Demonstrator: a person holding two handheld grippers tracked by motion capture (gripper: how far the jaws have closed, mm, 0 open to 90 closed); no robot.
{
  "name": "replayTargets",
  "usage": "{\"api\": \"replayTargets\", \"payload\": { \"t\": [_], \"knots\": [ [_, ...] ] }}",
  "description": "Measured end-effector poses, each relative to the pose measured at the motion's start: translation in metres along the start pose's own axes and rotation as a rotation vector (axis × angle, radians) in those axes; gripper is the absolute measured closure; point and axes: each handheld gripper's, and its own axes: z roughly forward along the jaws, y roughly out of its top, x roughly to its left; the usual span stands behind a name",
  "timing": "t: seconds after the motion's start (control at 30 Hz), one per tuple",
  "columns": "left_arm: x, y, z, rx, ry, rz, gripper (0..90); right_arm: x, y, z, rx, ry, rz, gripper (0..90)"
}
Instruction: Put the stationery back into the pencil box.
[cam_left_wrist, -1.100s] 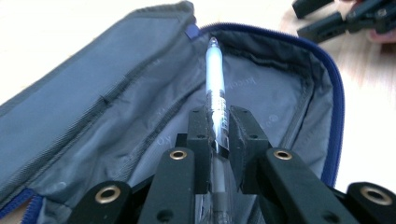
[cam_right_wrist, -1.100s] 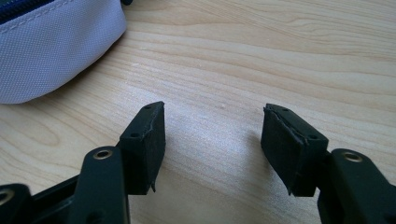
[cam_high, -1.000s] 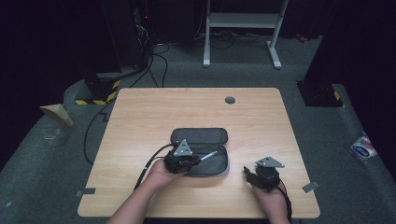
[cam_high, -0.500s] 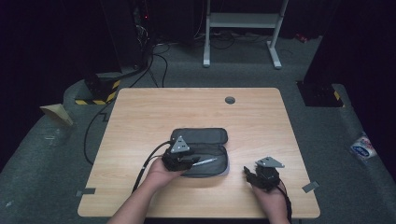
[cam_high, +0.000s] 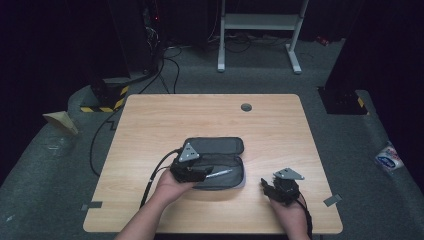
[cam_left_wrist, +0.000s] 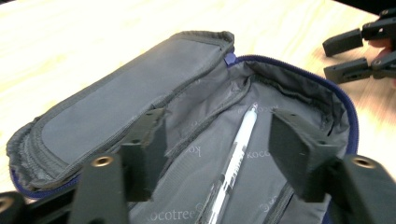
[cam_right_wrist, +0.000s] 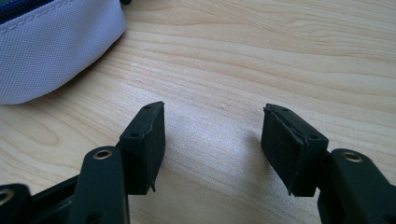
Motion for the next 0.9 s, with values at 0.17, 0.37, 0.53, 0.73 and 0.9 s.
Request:
{"api": "replayTargets", "payload": {
  "t": [0.17,0.37,0.53,0.73,0.9],
  "knots": [
    [-0.001,0.002,-0.006,0.021,0.038,0.002,11.5,0.001,0.0,0.0,-0.001,-0.005,-0.001,39.5],
    [0.005,0.006,-0.02,0.005,0.093,-0.017,0.0,0.001,0.0,0.0,-0.002,-0.008,-0.002,39.5],
    [0.011,0.006,-0.03,-0.004,0.118,-0.027,0.0,0.001,0.0,0.0,-0.003,-0.01,-0.007,39.5],
    [0.022,-0.007,-0.036,0.013,0.166,-0.045,0.0,0.002,0.0,-0.001,-0.003,-0.016,-0.009,39.5],
    [0.035,-0.026,-0.045,0.034,0.203,-0.073,0.0,0.002,0.0,-0.001,-0.006,-0.016,-0.012,39.5]
  ]
}}
